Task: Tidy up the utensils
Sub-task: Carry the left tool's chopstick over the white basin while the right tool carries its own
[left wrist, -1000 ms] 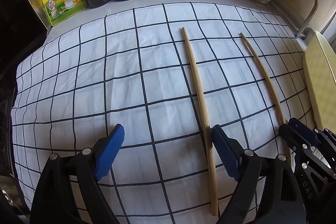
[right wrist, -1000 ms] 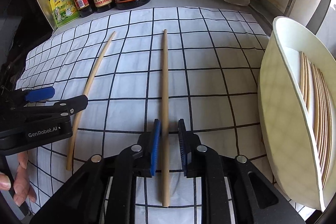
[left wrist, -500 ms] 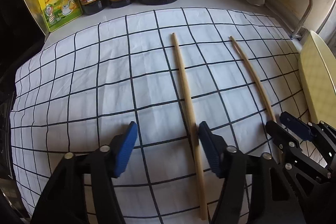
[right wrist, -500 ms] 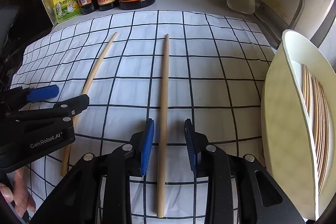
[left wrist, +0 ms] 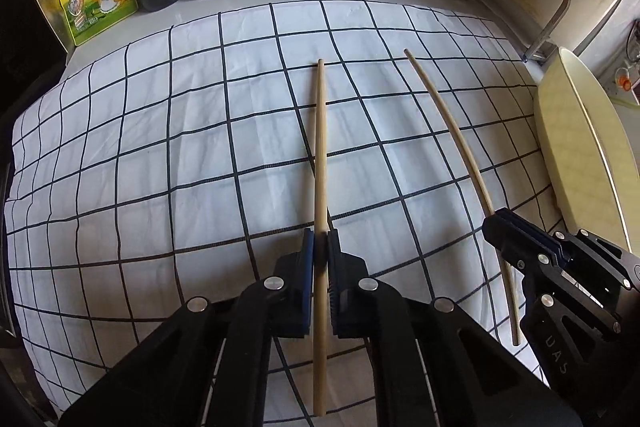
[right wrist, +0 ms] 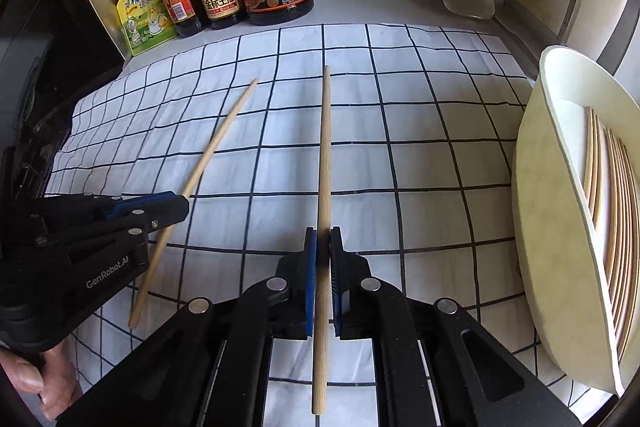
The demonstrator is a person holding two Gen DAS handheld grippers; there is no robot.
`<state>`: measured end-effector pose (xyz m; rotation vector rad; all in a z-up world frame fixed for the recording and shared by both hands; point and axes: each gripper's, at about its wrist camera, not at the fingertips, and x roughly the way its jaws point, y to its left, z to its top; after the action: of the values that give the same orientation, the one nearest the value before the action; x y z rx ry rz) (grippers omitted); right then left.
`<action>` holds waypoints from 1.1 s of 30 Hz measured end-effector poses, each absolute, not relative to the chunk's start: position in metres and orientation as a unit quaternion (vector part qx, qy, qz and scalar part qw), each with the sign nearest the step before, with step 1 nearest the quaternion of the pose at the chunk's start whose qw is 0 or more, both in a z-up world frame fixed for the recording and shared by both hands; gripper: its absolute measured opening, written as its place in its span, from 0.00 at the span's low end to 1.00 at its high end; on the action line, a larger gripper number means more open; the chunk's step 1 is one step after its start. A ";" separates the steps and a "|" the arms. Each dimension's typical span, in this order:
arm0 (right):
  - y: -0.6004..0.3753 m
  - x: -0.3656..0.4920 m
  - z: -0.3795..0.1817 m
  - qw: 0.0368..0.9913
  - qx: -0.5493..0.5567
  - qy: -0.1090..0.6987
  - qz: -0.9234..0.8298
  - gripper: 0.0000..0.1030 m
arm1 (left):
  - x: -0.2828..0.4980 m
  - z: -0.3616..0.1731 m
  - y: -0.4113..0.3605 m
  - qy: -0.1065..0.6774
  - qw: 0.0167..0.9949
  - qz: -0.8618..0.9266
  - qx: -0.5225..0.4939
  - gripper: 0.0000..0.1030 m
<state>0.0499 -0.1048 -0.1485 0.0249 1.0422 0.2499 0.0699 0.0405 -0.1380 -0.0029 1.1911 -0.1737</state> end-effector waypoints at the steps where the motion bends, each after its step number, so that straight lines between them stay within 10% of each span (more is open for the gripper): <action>1: -0.105 0.048 -0.144 0.861 0.016 0.494 0.121 0.06 | 0.067 -0.135 0.042 0.559 0.825 -0.082 -0.001 0.07; 20: -0.254 0.011 -0.055 0.902 0.119 0.415 0.009 0.06 | 0.080 -0.017 -0.081 0.466 0.856 -0.221 0.040 0.07; 33: -0.368 0.010 -0.096 0.869 0.188 0.448 -0.100 0.06 | 0.087 -0.046 -0.239 0.486 0.803 -0.326 0.119 0.07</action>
<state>0.0100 -0.3680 -0.0958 0.3935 0.9366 -0.2083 0.0871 -0.2393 -0.0458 0.2544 1.0407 -0.6978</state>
